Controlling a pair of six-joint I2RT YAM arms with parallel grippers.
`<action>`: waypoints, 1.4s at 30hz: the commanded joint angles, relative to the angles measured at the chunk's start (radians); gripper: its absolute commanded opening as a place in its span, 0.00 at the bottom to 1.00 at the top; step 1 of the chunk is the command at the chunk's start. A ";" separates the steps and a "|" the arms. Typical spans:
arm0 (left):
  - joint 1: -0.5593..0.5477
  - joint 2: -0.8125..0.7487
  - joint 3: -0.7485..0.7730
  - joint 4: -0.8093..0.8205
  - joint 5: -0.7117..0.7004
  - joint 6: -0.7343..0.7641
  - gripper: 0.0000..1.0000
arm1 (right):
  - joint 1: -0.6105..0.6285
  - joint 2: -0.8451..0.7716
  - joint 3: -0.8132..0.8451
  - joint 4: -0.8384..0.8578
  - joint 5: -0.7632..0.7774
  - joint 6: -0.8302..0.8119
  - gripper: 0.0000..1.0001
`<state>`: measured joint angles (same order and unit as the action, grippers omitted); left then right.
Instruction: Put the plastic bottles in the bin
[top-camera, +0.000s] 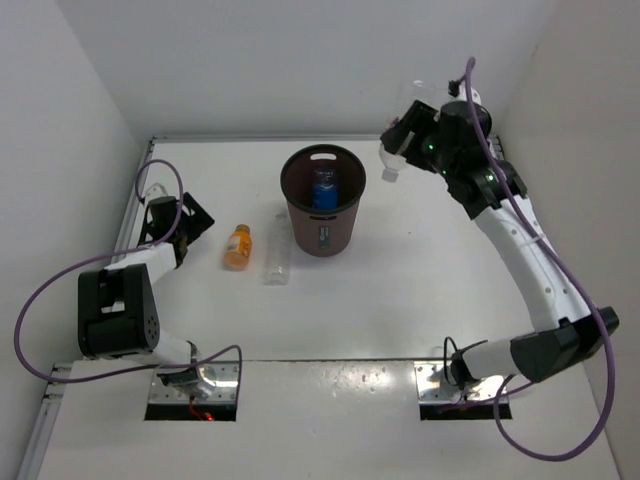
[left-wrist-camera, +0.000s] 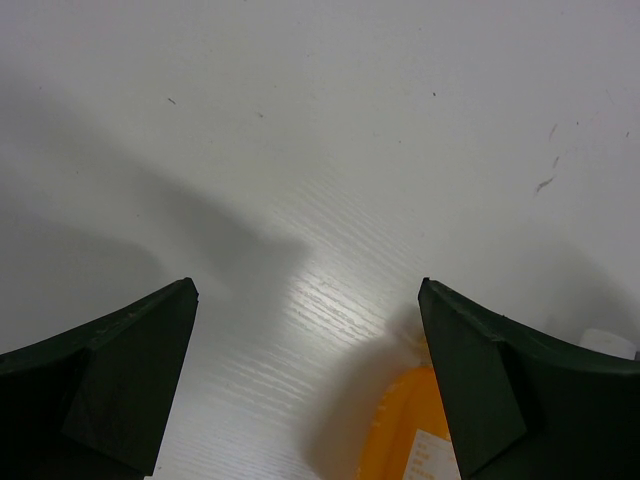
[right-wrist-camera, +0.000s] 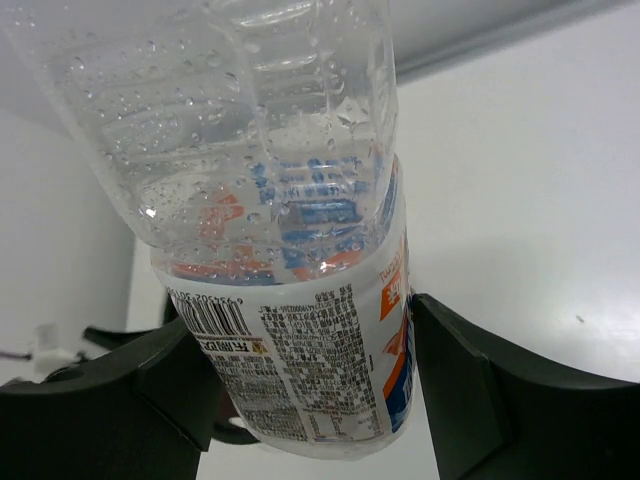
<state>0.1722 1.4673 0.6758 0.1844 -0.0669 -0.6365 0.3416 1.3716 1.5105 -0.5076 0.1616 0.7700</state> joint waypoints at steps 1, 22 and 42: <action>0.013 -0.021 -0.013 0.046 0.019 0.004 1.00 | 0.071 0.108 0.156 0.032 -0.057 -0.090 0.00; 0.013 -0.048 -0.041 0.055 0.019 -0.026 1.00 | 0.418 0.385 0.356 -0.048 0.194 -0.232 0.40; 0.013 -0.058 -0.059 0.128 0.145 -0.059 1.00 | 0.447 0.270 0.328 -0.066 0.447 -0.213 0.99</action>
<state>0.1722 1.4395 0.6250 0.2718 0.0425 -0.6964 0.7815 1.7447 1.8236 -0.6098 0.5278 0.5491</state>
